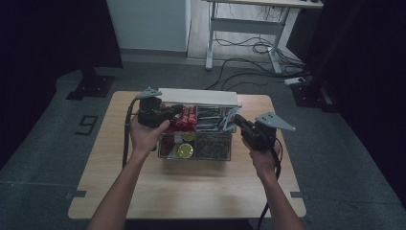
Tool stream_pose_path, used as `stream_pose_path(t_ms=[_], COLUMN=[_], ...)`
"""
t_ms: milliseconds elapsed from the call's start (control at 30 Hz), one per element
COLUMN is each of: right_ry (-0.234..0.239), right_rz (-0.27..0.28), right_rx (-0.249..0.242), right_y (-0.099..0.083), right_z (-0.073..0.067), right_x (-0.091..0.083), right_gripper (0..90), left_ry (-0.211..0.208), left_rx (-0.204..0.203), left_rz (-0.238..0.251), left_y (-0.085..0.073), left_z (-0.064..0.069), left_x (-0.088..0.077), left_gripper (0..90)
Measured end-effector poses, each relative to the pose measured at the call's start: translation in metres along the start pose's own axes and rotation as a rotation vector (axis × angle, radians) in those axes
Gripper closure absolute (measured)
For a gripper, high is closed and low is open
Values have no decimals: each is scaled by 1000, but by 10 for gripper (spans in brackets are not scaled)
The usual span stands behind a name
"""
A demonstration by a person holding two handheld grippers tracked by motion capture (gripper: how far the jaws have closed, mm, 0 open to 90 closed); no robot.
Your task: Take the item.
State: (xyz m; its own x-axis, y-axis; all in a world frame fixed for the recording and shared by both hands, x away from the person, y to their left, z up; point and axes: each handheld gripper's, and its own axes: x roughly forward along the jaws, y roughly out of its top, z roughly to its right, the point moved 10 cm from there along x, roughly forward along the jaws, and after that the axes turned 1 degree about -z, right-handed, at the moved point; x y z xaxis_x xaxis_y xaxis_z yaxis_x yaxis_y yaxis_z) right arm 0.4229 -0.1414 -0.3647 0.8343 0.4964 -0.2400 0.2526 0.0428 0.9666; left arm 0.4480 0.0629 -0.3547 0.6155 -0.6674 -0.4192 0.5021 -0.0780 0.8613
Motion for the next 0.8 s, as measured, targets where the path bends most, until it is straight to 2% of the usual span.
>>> stream_pose_path(t_ms=[267,800], right_ry=[4,-9], right_rz=[38,74], right_rx=[29,31], right_y=[1,2], right_z=[6,17], right_x=[-13,-32], right_gripper=[892,892], left_ry=[0,2], left_rx=[0,-3], left_rz=[-2,-3], left_y=[0,-1], left_z=[0,0], left_x=[0,1], left_gripper=[900,900])
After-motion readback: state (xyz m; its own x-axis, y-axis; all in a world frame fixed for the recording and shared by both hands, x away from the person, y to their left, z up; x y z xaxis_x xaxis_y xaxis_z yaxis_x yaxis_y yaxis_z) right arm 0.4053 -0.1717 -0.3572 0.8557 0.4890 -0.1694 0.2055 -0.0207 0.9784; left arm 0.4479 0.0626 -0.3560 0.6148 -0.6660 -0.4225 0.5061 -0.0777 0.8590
